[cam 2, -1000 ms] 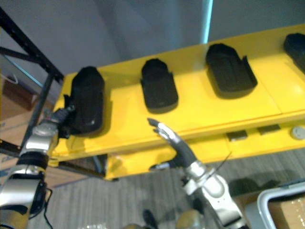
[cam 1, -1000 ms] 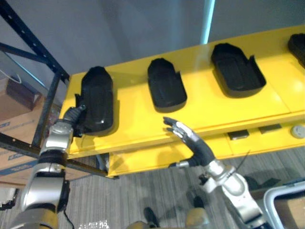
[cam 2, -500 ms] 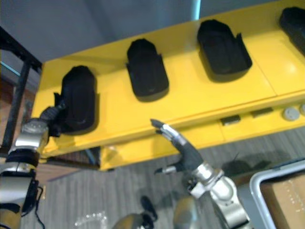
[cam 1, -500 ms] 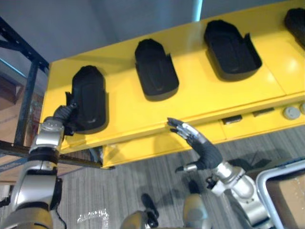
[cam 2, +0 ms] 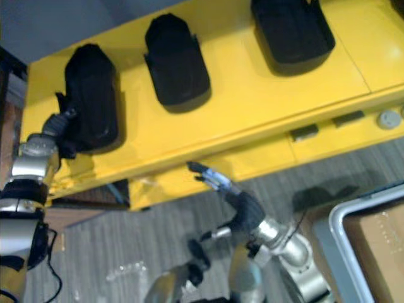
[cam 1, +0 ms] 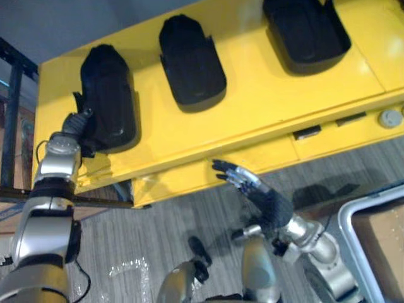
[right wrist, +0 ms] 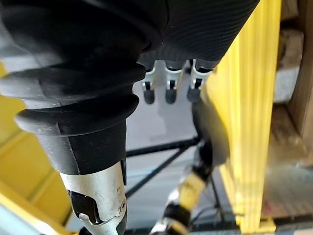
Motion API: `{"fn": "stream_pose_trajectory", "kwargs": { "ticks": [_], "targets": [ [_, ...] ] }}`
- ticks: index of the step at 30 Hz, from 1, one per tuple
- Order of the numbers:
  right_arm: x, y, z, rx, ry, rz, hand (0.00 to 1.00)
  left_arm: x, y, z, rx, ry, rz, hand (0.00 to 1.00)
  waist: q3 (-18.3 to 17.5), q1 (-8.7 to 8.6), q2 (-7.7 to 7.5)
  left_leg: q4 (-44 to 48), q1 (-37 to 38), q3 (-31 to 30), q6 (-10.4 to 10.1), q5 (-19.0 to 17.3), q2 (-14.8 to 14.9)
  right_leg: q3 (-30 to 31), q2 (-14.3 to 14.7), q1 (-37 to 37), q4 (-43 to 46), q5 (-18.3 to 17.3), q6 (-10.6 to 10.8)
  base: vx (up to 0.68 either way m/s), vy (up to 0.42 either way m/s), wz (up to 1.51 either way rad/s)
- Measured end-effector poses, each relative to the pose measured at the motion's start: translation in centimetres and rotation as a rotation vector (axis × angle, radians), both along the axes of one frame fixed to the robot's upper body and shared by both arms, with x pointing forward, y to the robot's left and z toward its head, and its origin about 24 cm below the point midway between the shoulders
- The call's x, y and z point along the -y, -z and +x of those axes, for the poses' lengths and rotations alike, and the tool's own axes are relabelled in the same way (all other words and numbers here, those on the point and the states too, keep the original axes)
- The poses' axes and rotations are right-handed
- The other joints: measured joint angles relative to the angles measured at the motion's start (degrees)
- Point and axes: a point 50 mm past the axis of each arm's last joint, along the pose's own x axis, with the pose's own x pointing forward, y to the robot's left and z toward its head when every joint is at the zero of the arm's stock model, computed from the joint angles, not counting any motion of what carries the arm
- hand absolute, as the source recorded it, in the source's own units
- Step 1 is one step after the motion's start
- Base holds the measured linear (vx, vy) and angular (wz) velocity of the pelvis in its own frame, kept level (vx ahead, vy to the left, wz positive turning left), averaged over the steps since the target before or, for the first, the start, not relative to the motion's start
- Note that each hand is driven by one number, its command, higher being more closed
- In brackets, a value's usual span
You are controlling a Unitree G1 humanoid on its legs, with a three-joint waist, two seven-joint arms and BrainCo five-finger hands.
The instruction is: Walk over and take plastic housings, then place them on the shelf
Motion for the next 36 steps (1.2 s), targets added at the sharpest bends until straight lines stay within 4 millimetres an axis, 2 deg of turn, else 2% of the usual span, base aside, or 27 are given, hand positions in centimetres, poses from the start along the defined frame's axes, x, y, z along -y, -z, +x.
{"fn": "stream_pose_trajectory", "kwargs": {
  "ticks": [2, 13, 14, 25, 32, 34, 35, 36],
  "targets": [
    [-0.1, -0.3, 0.2, 0.016, -0.003, 0.000, 0.00, 0.0, -0.6, 0.1, 0.019, -0.006, 0.003, 1.00, 0.1, 0.07, -0.04, 0.5, -0.7, -0.1, 0.0, 0.0, 0.2, 0.0, 0.2, -0.5, 0.4, 0.0, 0.0, 0.05, -0.027, 0.01],
    [-0.6, 0.0, -0.1, -0.001, -0.032, 0.004, 0.00, -0.1, -0.9, 0.2, 0.043, -0.061, -0.011, 1.00, 0.4, 0.06, -0.56, 0.5, -0.7, 0.1, 0.0, -0.2, 0.5, 0.2, 0.3, -0.8, 0.5, -0.3, -0.1, 0.01, -0.003, 0.00],
    [-0.7, 0.0, -0.1, -0.001, -0.033, 0.004, 0.00, -0.2, -1.2, 0.3, 0.045, -0.070, -0.016, 0.00, 0.5, 0.13, -0.78, 0.6, -0.7, 0.2, 0.0, -0.2, 0.5, 0.2, 0.4, -1.0, 0.7, -0.3, -0.1, 0.00, 0.000, 0.00],
    [-0.7, 0.0, -0.1, -0.001, -0.029, 0.010, 0.00, -1.4, -1.9, 0.0, 0.045, -0.136, -0.020, 0.00, 0.6, 0.09, -0.95, 1.6, -1.5, 0.5, 0.0, -0.2, 1.3, 0.4, 0.9, -1.3, 1.1, -0.2, -0.1, 0.02, -0.009, -0.01],
    [-0.5, 0.3, -0.5, -0.005, 0.003, 0.042, 0.00, -1.9, -2.6, -0.2, 0.108, -0.271, 0.009, 0.00, 0.6, -0.03, -1.05, 1.6, -0.5, 0.0, 0.0, -0.4, 1.4, -0.1, 1.0, 0.2, 0.3, -0.2, -0.1, 0.00, -0.005, 0.01],
    [-0.4, 0.4, -0.7, -0.011, 0.019, 0.058, 0.00, -2.3, -3.5, -0.5, 0.158, -0.324, 0.028, 0.00, 0.6, -0.10, -1.15, 1.6, 0.0, 0.1, -0.1, -0.7, 1.6, -0.1, 1.1, 0.7, -0.3, -0.2, -0.1, 0.01, -0.004, -0.06],
    [-0.4, 0.6, -0.9, -0.015, 0.027, 0.073, 0.00, -2.8, -5.0, -0.8, 0.226, -0.375, 0.051, 0.00, 0.5, -0.37, -1.34, 1.4, 0.0, 0.1, -0.1, -0.7, 1.6, -0.1, 1.2, 0.8, -0.6, -0.2, -0.1, 0.02, -0.008, -0.03],
    [-0.3, 0.7, -1.0, -0.016, 0.031, 0.080, 0.00, -3.0, -5.6, -0.9, 0.258, -0.391, 0.059, 0.00, 0.4, -0.52, -1.43, 1.4, 0.0, 0.2, -0.1, -0.7, 1.6, -0.1, 1.2, 0.8, -0.7, -0.1, -0.1, 0.04, -0.011, 0.00]
  ]
}}
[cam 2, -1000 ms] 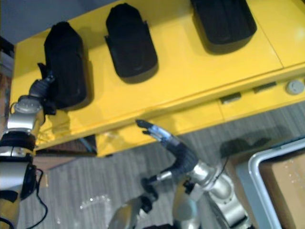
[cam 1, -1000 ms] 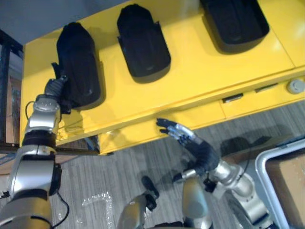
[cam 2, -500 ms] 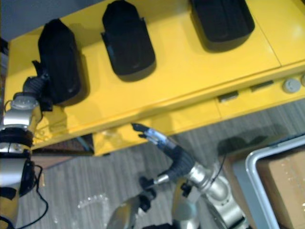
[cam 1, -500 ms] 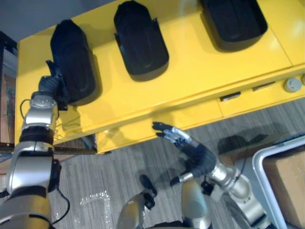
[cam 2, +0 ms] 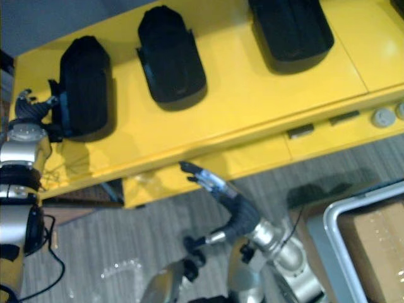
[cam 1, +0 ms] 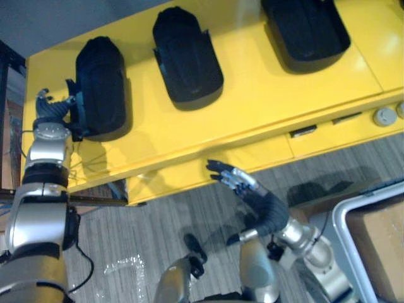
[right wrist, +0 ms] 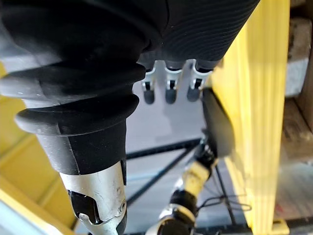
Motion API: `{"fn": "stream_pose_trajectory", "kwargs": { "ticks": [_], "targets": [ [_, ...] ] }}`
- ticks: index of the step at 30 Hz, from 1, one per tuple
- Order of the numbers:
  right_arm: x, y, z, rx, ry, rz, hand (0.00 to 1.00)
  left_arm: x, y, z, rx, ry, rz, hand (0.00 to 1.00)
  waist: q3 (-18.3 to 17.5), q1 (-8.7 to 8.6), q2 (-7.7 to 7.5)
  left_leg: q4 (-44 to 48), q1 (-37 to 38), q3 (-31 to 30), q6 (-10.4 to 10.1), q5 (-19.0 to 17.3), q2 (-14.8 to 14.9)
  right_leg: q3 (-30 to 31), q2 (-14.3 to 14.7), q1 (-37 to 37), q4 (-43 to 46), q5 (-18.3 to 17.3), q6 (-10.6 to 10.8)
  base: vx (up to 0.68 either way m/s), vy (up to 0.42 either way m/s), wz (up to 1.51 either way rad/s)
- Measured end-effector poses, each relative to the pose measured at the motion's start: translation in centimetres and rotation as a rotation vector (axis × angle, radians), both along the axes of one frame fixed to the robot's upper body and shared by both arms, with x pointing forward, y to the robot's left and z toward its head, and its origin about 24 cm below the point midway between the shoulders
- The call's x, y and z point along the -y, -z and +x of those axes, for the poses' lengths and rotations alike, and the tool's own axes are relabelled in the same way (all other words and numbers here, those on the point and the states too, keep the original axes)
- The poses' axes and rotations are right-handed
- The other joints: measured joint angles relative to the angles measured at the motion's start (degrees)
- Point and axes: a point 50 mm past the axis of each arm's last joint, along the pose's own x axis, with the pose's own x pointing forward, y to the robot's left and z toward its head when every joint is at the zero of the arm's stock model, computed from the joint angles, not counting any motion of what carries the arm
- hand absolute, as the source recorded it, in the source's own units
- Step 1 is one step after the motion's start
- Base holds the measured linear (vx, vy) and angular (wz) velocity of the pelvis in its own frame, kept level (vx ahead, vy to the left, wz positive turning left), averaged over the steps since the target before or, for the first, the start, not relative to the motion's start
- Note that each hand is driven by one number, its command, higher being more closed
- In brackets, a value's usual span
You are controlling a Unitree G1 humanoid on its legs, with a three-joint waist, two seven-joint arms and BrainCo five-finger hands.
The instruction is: Walk over and take plastic housings, then place them on the shelf
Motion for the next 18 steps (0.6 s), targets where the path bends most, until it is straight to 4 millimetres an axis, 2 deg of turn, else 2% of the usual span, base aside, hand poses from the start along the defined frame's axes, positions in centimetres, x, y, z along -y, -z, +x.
{"fn": "stream_pose_trajectory", "kwargs": {
  "ticks": [4, 8, 12, 14, 15, 18],
  "targets": [
    [-0.1, 0.2, -0.6, 0.007, 0.021, 0.046, 0.00, 0.1, -3.8, -0.6, 0.226, -0.052, 0.052, 0.00, -0.7, -0.96, -0.87, -1.2, 2.3, 0.1, 0.0, 0.0, 0.1, -0.2, 0.3, 3.4, -2.8, 1.1, 0.2, 0.07, 0.004, -0.04],
    [-0.4, 0.4, -1.0, 0.014, 0.065, 0.112, 0.00, 2.2, -5.9, -0.8, 0.432, -0.023, 0.104, 0.00, -5.2, -1.12, -2.83, -3.6, 4.5, -0.1, 0.0, 0.1, 0.0, -1.3, 0.6, 6.8, -7.1, 2.1, 0.3, 0.09, 0.004, 0.02],
    [-1.3, 1.2, -1.4, -0.003, 0.135, 0.142, 0.00, 5.2, -5.9, -1.7, 0.626, 0.089, 0.118, 0.00, -11.7, -0.61, -3.33, -7.5, 7.6, -0.8, -0.5, 0.5, -0.6, -3.3, 0.8, 10.7, -10.7, 2.1, 0.3, 0.15, -0.003, 0.14],
    [-1.6, 1.5, -1.3, -0.002, 0.222, 0.140, 0.00, 7.4, -5.5, -3.7, 0.801, 0.193, 0.078, 0.00, -14.8, -0.21, -3.19, -8.7, 9.4, -2.4, -0.5, 0.5, -0.7, -5.6, 0.7, 13.9, -12.6, 2.1, 0.3, 0.18, 0.003, 0.31],
    [-1.6, 1.4, -1.2, 0.011, 0.245, 0.134, 0.00, 7.9, -5.2, -4.4, 0.838, 0.221, 0.074, 0.00, -15.3, 0.25, -3.09, -9.2, 10.0, -2.7, -0.5, 0.5, -0.7, -6.3, 0.8, 14.6, -12.7, 2.1, 0.3, 0.10, -0.007, 0.26],
    [-1.5, 1.1, -0.5, 0.073, 0.370, 0.122, 0.00, 10.2, -2.1, -8.9, 0.946, 0.327, 0.032, 0.00, -17.9, 3.40, -2.60, -9.3, 11.1, -4.3, -0.5, 0.5, -0.5, -9.1, 0.9, 17.1, -13.7, 2.1, 0.3, 0.09, -0.010, 0.26]
  ]
}}
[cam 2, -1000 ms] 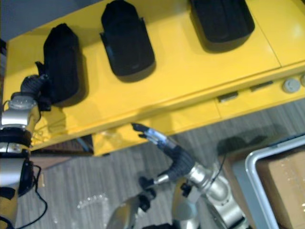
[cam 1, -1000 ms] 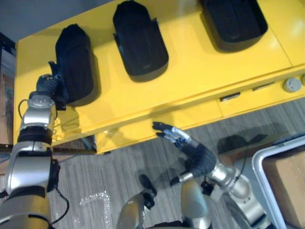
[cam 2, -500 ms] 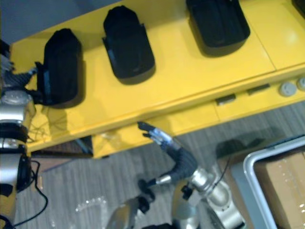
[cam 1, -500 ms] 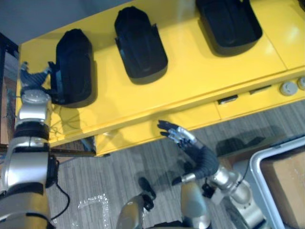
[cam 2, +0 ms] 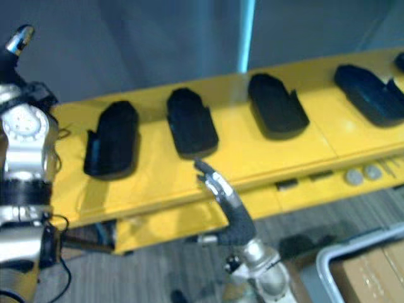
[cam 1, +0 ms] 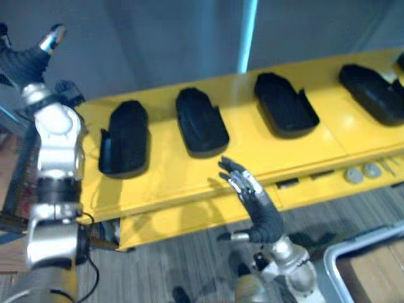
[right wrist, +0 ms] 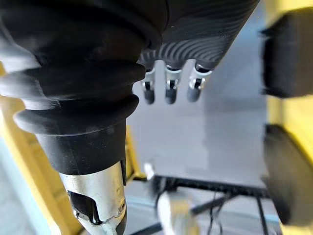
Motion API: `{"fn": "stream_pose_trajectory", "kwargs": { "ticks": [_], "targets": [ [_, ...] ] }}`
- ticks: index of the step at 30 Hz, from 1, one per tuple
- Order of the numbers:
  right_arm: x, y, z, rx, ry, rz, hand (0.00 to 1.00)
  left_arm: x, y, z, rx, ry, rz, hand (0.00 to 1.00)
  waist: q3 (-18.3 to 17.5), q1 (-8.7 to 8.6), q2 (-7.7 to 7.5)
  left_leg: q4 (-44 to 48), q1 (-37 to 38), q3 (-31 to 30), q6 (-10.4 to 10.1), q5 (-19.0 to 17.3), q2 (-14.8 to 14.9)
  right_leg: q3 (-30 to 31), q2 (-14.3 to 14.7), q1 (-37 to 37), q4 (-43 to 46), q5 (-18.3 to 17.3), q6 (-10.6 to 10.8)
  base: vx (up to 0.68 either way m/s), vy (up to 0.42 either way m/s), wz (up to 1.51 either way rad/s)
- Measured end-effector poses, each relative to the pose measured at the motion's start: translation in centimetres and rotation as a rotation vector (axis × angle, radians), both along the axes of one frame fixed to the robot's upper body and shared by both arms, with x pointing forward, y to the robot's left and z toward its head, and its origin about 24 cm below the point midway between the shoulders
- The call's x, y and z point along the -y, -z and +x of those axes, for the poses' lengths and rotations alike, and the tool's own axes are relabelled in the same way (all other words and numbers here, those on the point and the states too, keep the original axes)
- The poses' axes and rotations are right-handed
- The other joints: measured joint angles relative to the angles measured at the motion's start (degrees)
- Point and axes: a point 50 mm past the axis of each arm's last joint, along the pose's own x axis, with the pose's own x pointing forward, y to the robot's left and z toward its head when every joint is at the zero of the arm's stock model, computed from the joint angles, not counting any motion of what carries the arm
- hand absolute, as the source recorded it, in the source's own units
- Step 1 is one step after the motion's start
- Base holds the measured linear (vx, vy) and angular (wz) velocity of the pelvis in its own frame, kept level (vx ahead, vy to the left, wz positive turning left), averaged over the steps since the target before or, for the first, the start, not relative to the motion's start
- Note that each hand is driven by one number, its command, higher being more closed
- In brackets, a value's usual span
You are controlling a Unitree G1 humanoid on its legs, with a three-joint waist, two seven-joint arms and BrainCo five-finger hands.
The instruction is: Walk over and take plastic housings, then place them on the shelf
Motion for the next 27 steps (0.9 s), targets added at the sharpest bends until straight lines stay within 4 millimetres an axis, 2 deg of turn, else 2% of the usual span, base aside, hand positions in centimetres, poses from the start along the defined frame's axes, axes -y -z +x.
{"fn": "stream_pose_trajectory", "kwargs": {
  "ticks": [4, 5, 6, 7, 9, 12, 14, 15, 16, 17, 19, 21, 23, 26, 27],
  "targets": [
    [0.9, -0.3, 2.0, -0.001, 0.134, 0.062, 0.00, 1.3, 6.4, -5.9, -0.048, 0.035, -0.134, 0.00, -2.3, 4.50, 0.06, 0.0, 0.6, -4.2, 0.0, 0.0, 0.1, -4.4, 0.1, 3.6, -1.1, 0.0, 0.0, 0.04, -0.014, 0.52],
    [1.1, -0.5, 2.7, -0.011, 0.152, 0.098, 0.00, 1.4, 7.9, -7.4, -0.081, 0.013, -0.172, 0.00, -2.6, 6.21, -0.24, 0.0, 0.5, -5.4, -0.1, 0.0, 0.0, -5.8, 0.0, 4.3, -1.6, 0.0, 0.0, -0.04, -0.019, 0.35],
    [1.1, -0.5, 2.8, -0.011, 0.153, 0.101, 0.00, 1.4, 8.0, -7.5, -0.085, 0.012, -0.176, 0.00, -2.6, 6.40, -0.27, 0.0, 0.5, -5.5, -0.1, 0.0, 0.0, -6.0, 0.0, 4.4, -1.6, 0.0, 0.0, -0.07, -0.018, 0.41],
    [1.0, -0.8, 3.4, -0.009, 0.158, 0.118, 0.00, 1.8, 9.6, -9.0, -0.145, -0.012, -0.198, 0.00, -2.9, 8.61, -0.73, -0.1, 0.3, -6.5, -0.3, 0.1, -0.2, -7.1, -0.1, 5.1, -2.0, 0.0, 0.0, -0.09, -0.014, 0.34],
    [0.5, -1.4, 3.8, 0.016, 0.146, 0.132, 0.00, 2.3, 11.3, -10.0, -0.229, -0.029, -0.193, 0.00, -3.4, 10.15, -1.47, -1.6, 0.3, -7.9, -0.8, 0.9, -0.9, -8.7, -0.5, 5.7, -3.0, -0.2, -0.3, -0.10, -0.015, 0.36],
    [0.3, -2.3, 4.4, 0.062, 0.145, 0.140, 0.00, 3.5, 13.4, -10.1, -0.378, -0.010, -0.140, 0.00, -3.8, 10.60, -1.88, -3.1, -0.7, -8.9, -0.8, 2.1, -1.5, -10.3, -1.0, 4.9, -2.7, -0.4, -0.4, -0.12, -0.002, 0.28],
    [0.0, -3.1, 5.0, 0.103, 0.126, 0.130, 0.00, 3.8, 17.4, -9.5, -0.609, -0.003, -0.114, 0.00, -4.1, 11.53, -2.06, -3.2, -1.1, -8.9, -0.7, 3.0, -1.7, -10.4, -1.1, 4.4, -2.5, -0.4, -0.4, -0.08, 0.021, 0.00],
    [0.0, -3.3, 5.2, 0.113, 0.120, 0.128, 0.00, 3.8, 18.8, -9.4, -0.676, 0.000, -0.120, 0.00, -4.4, 11.62, -2.17, -3.2, -1.4, -9.1, -0.6, 3.2, -1.7, -10.7, -1.2, 4.3, -2.5, -0.4, -0.4, -0.07, 0.003, 0.20],
    [-0.1, -3.8, 5.4, 0.131, 0.099, 0.135, 0.00, 3.8, 21.5, -9.4, -0.808, 0.007, -0.135, 0.00, -4.9, 11.58, -2.48, -3.2, -2.1, -10.3, -0.6, 3.6, -1.8, -11.5, -1.3, 3.9, -2.4, -0.4, -0.4, -0.06, -0.001, 0.24],
    [-0.3, -4.3, 5.9, 0.143, 0.077, 0.137, 0.00, 3.9, 24.3, -9.8, -0.936, 0.011, -0.143, 0.00, -5.1, 11.66, -3.00, -3.2, -2.7, -10.4, -0.5, 3.9, -1.7, -11.8, -1.2, 3.3, -2.2, -0.4, -0.4, -0.05, -0.005, 0.23],
    [-0.6, -4.4, 6.6, 0.120, 0.036, 0.125, 0.00, 3.8, 27.7, -10.8, -1.099, 0.025, -0.159, 0.00, -5.4, 11.98, -3.78, -3.2, -3.6, -10.7, -0.5, 4.4, -1.6, -12.2, -1.0, 2.6, -1.7, -0.1, -0.6, -0.01, -0.007, 0.14],
    [-1.2, -3.4, 7.7, 0.034, -0.002, 0.078, 0.00, 3.8, 31.8, -12.9, -1.313, 0.044, -0.191, 0.00, -5.4, 12.87, -4.68, -3.2, -3.9, -11.6, -0.4, 4.8, -1.6, -12.8, -0.9, 2.7, -1.6, 0.1, -0.8, 0.01, -0.015, 0.13],
    [-2.1, -1.2, 8.6, -0.089, -0.035, -0.010, 0.00, 3.8, 35.2, -15.7, -1.506, 0.052, -0.230, 0.00, -5.6, 14.31, -5.07, -3.1, -3.9, -11.7, -0.4, 4.8, -1.4, -12.9, -0.8, 2.9, -1.8, 0.2, -0.9, 0.00, -0.007, 0.03],
    [-3.4, 2.4, 9.2, -0.253, -0.099, -0.131, 0.00, 2.8, 38.1, -19.9, -1.679, -0.016, -0.384, 0.00, -5.7, 15.76, -5.18, -3.1, -3.7, -11.8, -0.6, 4.9, -1.0, -13.0, -0.7, 3.4, -2.2, 0.4, -1.2, -0.01, -0.001, 0.02],
    [-3.6, 3.4, 9.4, -0.298, -0.106, -0.155, 0.00, 2.4, 38.5, -20.9, -1.700, -0.046, -0.433, 0.00, -5.3, 16.03, -4.75, -3.2, -3.6, -11.9, -0.6, 4.9, -1.1, -13.3, -0.6, 3.9, -2.7, 0.4, -1.3, -0.03, -0.010, 0.07]
  ]
}}
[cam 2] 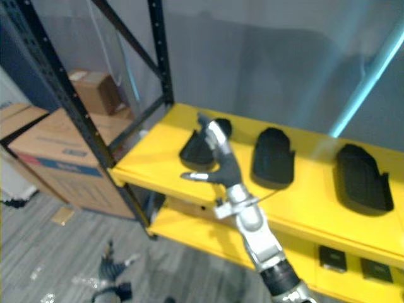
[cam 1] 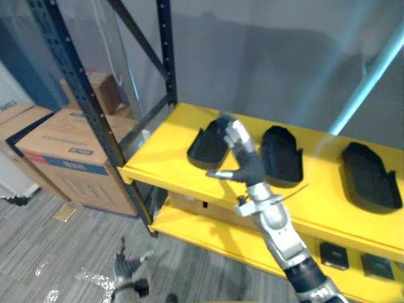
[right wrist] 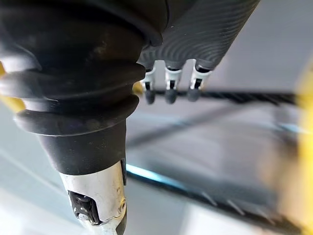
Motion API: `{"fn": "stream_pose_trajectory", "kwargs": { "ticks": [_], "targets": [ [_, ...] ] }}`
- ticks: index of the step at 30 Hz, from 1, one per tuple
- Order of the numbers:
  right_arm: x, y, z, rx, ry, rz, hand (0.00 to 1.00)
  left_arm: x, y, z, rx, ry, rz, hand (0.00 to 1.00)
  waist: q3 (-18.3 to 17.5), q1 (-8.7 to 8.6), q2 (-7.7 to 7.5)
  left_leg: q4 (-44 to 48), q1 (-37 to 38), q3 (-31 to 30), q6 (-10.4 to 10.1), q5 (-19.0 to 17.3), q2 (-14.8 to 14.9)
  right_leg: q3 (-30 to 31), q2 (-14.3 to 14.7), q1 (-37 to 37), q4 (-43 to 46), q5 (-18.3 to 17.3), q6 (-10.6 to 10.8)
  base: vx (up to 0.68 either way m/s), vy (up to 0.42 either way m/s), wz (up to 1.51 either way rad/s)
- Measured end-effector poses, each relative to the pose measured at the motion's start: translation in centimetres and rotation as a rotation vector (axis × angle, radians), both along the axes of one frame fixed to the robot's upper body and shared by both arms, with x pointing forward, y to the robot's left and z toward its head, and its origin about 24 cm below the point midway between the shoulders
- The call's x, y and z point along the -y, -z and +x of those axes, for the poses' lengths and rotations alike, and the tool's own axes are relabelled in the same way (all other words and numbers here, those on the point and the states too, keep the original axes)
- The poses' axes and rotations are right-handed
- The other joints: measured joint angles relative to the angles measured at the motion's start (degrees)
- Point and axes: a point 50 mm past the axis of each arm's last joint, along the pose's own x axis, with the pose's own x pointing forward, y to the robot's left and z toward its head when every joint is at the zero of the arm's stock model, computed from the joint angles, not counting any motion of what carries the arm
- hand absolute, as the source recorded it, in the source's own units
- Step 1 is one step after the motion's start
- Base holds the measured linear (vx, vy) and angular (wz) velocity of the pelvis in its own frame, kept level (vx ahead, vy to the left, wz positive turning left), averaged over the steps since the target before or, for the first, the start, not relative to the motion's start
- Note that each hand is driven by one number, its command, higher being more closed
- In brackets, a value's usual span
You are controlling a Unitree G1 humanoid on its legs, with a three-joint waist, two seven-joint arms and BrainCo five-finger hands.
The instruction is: Walk over and take plastic housings, then place them on the shelf
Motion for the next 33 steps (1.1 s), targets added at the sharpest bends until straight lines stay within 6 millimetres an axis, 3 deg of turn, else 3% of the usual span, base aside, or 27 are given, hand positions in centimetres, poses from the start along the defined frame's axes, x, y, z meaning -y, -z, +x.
{"fn": "stream_pose_trajectory", "kwargs": {
  "ticks": [3, 7, 11, 13, 19, 25, 33],
  "targets": [
    [0.3, 2.7, 1.2, -0.115, 0.016, -0.071, 0.00, -1.1, 0.4, -1.8, -0.048, -0.073, 0.004, 0.00, 1.8, 0.53, 0.60, 0.0, 0.8, -1.3, -0.1, 0.0, -0.2, -1.5, 0.0, 1.9, -1.2, 0.1, 0.0, -0.06, -0.008, 0.15],
    [-0.2, 3.8, 2.5, -0.163, 0.036, -0.127, 0.00, -2.4, 0.2, -2.1, -0.020, -0.164, -0.018, 0.00, 4.4, 1.04, 0.72, 0.0, 0.3, -1.5, -0.4, -0.2, -0.1, -2.4, -0.1, 1.8, -1.2, -0.4, 0.0, -0.07, 0.008, 0.10],
    [-0.7, 4.2, 3.3, -0.166, 0.088, -0.169, 0.00, -3.0, 0.0, -1.5, 0.013, -0.177, -0.033, 0.00, 6.4, 2.77, 0.29, 0.0, -0.2, -1.6, -0.3, -0.2, -0.4, -3.1, -0.4, 1.7, -1.5, -0.2, 0.1, 0.01, 0.008, 0.05],
    [-1.0, 3.8, 3.7, -0.136, 0.152, -0.179, 0.00, -2.8, 0.0, -1.3, 0.021, -0.165, -0.046, 0.00, 6.6, 3.51, 0.12, 0.0, -0.2, -1.5, -0.2, -0.1, -0.5, -3.1, -0.5, 1.9, -1.4, 0.4, 0.6, 0.09, -0.008, 0.01],
    [-0.9, 1.1, 5.0, -0.010, 0.435, -0.090, 0.00, -2.1, -0.1, -0.5, 0.055, -0.104, -0.058, 0.00, 7.2, 3.51, 0.54, 0.1, 0.0, -1.4, -0.1, 0.1, -0.7, -3.1, -0.8, 2.3, -1.3, 0.6, 0.9, 0.08, -0.013, 0.01],
    [-1.5, 1.0, 4.9, -0.010, 0.336, -0.116, 0.00, -0.7, 0.2, -0.1, 0.055, -0.058, -0.091, 0.00, 8.3, 3.22, 1.19, 0.0, 1.3, -1.0, -0.1, 0.0, -0.4, -2.9, -0.7, 2.8, -0.8, 0.7, 1.0, -0.03, -0.010, -0.06],
    [-2.1, 1.3, 4.7, -0.041, 0.245, -0.121, 0.00, 0.0, 0.8, -1.3, 0.014, -0.077, -0.114, 0.00, 9.1, 3.44, 1.62, 0.0, 1.5, -1.0, -0.2, -0.3, -0.8, -3.4, -1.2, 2.8, -0.7, -0.3, 1.1, -0.09, 0.010, 0.01]
  ]
}}
